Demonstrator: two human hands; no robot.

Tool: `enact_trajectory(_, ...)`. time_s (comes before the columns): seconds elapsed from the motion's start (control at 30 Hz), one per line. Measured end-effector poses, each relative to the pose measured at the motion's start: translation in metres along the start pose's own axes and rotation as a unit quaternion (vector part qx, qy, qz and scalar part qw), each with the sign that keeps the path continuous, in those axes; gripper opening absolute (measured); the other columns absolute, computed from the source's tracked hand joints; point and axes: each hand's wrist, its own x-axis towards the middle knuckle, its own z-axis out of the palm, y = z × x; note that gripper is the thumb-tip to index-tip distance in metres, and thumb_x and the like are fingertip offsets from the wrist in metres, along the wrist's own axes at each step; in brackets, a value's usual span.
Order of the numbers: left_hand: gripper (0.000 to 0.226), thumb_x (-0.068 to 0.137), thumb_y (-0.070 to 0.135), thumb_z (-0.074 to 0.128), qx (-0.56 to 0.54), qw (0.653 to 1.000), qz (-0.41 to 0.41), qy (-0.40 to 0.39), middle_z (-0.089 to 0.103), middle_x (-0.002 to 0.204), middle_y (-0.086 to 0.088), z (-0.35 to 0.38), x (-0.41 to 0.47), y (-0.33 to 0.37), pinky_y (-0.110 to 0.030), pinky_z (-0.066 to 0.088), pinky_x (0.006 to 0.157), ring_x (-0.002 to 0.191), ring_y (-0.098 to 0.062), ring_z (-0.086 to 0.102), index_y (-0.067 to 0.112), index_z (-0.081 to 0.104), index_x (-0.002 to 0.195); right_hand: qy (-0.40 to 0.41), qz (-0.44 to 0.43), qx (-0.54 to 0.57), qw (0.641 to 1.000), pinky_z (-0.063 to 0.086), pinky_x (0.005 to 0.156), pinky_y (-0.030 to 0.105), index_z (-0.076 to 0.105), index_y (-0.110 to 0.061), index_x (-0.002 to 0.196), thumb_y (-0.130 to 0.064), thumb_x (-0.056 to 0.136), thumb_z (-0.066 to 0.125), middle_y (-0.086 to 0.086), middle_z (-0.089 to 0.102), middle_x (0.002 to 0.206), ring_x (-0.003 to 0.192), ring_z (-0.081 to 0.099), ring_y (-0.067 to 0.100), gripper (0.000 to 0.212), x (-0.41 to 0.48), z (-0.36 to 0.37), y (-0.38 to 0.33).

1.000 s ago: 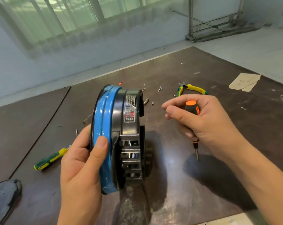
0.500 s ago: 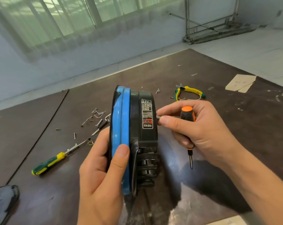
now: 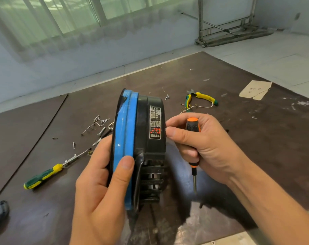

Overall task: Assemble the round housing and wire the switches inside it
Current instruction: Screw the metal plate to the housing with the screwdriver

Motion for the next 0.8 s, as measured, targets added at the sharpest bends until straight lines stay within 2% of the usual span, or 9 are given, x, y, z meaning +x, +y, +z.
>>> enact_trajectory(0.17,0.039,0.090,0.030,0.054,0.029,1.000,-0.007,-0.001,0.073,0.099,-0.002,-0.010,0.000,0.006,-0.021,0.055,0.060,0.084,-0.020,0.071,0.026,0.062,0.128,-0.023,0.050,0.055,0.997,0.028,0.036,0.016,0.073,-0.012,0.085,-0.014,0.078,0.075,0.003,0.058,0.064,0.036,0.040,0.005,0.008,-0.004,0.006,0.007)
enact_trajectory(0.27,0.037,0.090,0.023,0.053,0.061,0.998,0.025,-0.010,0.073,0.098,0.001,-0.007,0.000,0.008,-0.011,0.052,0.069,0.082,-0.009,0.069,0.020,0.062,0.126,-0.027,0.072,0.052,0.996,0.024,0.037,0.016,0.072,-0.010,0.086,-0.014,0.080,0.073,0.004,0.062,0.069,0.036,0.036,0.005,0.008,-0.005,0.005,0.004)
enact_trajectory(0.37,0.034,0.090,0.018,0.054,0.144,0.988,0.056,-0.014,0.069,0.100,0.005,-0.005,0.001,0.006,-0.004,0.046,0.071,0.082,-0.001,0.065,0.019,0.061,0.124,-0.025,0.106,0.047,0.993,0.022,0.036,0.015,0.071,-0.010,0.086,-0.011,0.084,0.070,0.004,0.062,0.071,0.037,0.033,0.004,0.002,-0.004,0.003,0.000)
enact_trajectory(0.5,0.033,0.089,0.024,0.056,0.244,0.966,0.082,-0.022,0.065,0.107,0.009,-0.007,0.004,0.000,-0.005,0.043,0.077,0.093,-0.003,0.063,0.031,0.059,0.121,-0.050,0.196,0.029,0.979,0.024,0.033,0.013,0.074,-0.009,0.094,-0.016,0.093,0.064,-0.001,0.057,0.064,0.037,0.032,0.002,0.011,-0.003,-0.011,-0.008)
enact_trajectory(0.67,0.032,0.089,0.017,0.056,0.346,0.926,0.123,-0.084,0.057,0.112,0.018,-0.001,0.008,-0.006,0.000,0.036,0.085,0.105,0.010,0.053,0.022,0.056,0.121,-0.130,0.302,0.059,0.943,0.028,0.032,0.011,0.066,-0.005,0.120,-0.024,0.093,0.065,-0.007,0.043,0.059,0.037,0.033,-0.002,0.033,-0.001,-0.037,-0.007)
enact_trajectory(0.73,0.028,0.094,0.026,0.051,0.363,0.917,0.116,-0.121,0.055,0.113,0.016,0.002,0.009,-0.013,-0.002,0.037,0.085,0.104,0.009,0.052,0.021,0.056,0.121,-0.131,0.340,0.063,0.929,0.027,0.031,0.011,0.064,-0.007,0.120,-0.025,0.092,0.065,-0.008,0.040,0.057,0.037,0.031,-0.002,0.033,0.000,-0.044,0.002)
enact_trajectory(0.8,0.034,0.094,0.037,0.046,0.370,0.912,0.079,-0.160,0.056,0.117,0.015,0.007,0.007,-0.021,-0.012,0.044,0.081,0.101,0.003,0.056,0.020,0.059,0.121,-0.138,0.372,0.052,0.916,0.024,0.031,0.010,0.063,-0.012,0.115,-0.026,0.093,0.063,-0.008,0.038,0.057,0.037,0.030,-0.003,0.026,0.000,-0.049,0.011)
